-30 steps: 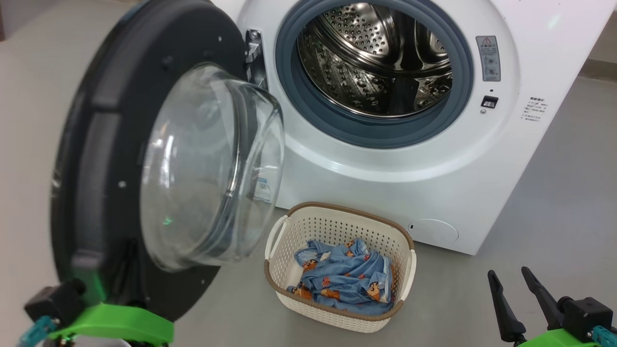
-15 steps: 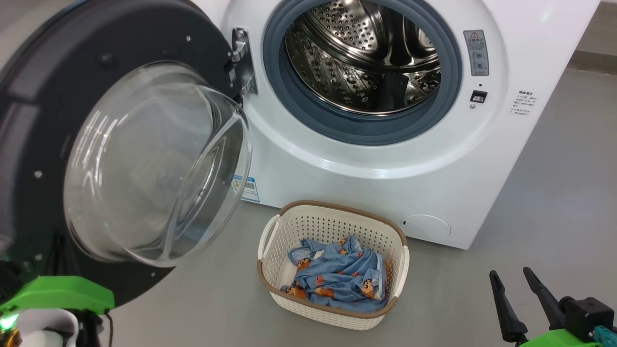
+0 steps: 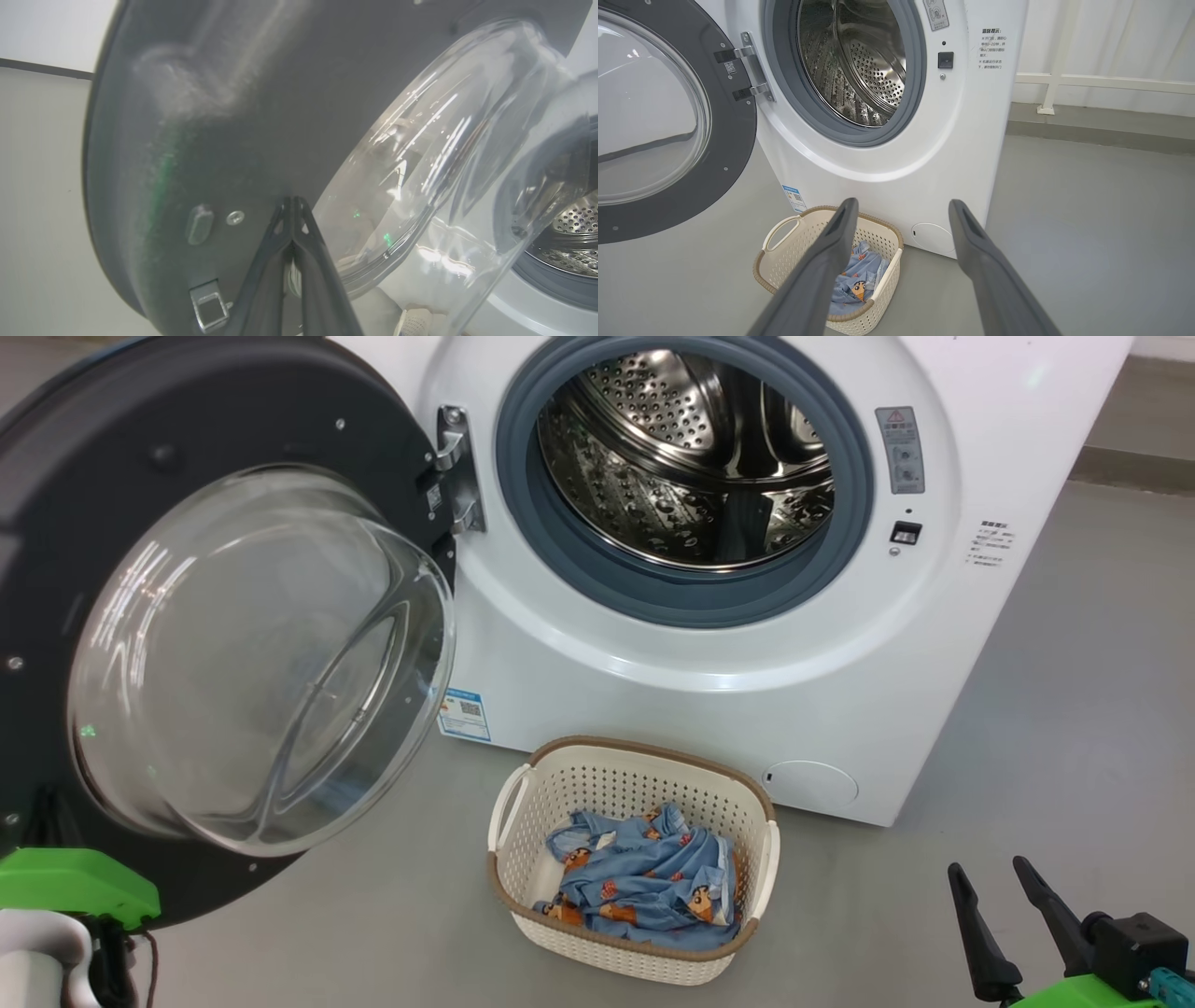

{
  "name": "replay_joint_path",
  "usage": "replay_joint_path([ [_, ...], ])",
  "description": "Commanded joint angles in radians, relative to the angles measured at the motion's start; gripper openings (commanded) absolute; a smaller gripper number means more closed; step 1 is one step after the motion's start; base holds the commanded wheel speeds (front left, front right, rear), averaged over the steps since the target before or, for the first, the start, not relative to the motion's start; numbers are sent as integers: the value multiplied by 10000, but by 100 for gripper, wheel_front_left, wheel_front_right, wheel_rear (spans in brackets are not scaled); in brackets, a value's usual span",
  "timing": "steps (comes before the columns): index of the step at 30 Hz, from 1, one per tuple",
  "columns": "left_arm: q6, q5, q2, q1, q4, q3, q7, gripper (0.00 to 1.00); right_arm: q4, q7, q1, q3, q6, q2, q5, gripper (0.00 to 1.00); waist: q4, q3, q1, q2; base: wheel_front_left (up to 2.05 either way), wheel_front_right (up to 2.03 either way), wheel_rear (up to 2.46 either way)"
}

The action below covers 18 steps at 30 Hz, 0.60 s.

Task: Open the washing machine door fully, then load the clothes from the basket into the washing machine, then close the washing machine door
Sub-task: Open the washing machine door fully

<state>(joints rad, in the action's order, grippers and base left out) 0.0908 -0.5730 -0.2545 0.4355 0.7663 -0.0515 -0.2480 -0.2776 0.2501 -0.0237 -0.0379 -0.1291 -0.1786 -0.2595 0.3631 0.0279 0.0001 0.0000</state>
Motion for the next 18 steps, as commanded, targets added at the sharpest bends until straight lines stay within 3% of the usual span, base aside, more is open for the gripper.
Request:
replay_joint_path([
  [1,-33,127,-607,554,-155,-430,-131,0,201,116,175,278,-16,-220,-132,100,-50,31,-1,0,0,0,0],
  [10,-330,664,-361,436,-287,-941,-135,0,238,117,112,241,-16,-166,-138,100,-162,60,-1,0,0,0,0],
  [16,-1078,1165,-185,-356,-1388,-932,-136,1,295,117,217,246,-16,-178,-144,100,-452,70,-1,0,0,0,0],
  [18,-1181,1274,-113,-701,-1907,-935,-136,31,317,117,238,252,-16,-196,-150,100,-582,73,-1,0,0,0,0],
])
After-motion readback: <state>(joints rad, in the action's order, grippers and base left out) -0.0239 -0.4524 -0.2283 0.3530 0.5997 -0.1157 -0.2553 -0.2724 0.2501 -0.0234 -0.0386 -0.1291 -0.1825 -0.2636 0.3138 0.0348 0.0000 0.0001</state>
